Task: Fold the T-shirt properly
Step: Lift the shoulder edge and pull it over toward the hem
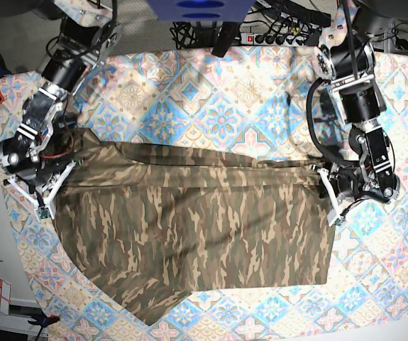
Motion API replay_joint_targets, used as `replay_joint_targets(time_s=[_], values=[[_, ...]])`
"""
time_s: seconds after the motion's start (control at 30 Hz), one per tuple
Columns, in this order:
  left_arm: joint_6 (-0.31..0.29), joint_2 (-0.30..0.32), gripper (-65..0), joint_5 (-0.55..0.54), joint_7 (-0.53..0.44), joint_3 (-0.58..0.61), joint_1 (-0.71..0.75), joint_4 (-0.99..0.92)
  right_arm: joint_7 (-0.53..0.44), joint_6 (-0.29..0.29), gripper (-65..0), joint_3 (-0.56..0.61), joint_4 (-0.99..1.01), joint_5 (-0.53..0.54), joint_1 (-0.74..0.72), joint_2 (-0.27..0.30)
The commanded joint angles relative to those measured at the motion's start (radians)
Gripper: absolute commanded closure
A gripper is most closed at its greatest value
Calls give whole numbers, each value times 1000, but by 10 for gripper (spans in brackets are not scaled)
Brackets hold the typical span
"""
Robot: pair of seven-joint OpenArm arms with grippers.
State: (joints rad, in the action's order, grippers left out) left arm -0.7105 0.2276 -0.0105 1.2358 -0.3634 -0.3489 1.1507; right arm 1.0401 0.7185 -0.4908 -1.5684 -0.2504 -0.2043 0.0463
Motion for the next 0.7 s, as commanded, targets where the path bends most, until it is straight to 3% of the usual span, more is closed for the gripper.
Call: replay_joint_targets(time_s=[0.0, 0.13, 0.33, 0.67], values=[[12, 25, 0, 51, 0, -6, -37, -1, -13, -20, -7, -4, 1, -17, -45, 22], [12, 25, 0, 111, -54, -4, -103, -116, -17, -20, -7, 22, 128, -17, -123, 57], [12, 25, 0, 177, -179, -12, -166, -297, -100, -20, -7, 56, 291, -17, -191, 94], [12, 25, 0, 186, -285, -12, -171, -318, -234, -29, -7, 159, 530, -19, -329, 143]])
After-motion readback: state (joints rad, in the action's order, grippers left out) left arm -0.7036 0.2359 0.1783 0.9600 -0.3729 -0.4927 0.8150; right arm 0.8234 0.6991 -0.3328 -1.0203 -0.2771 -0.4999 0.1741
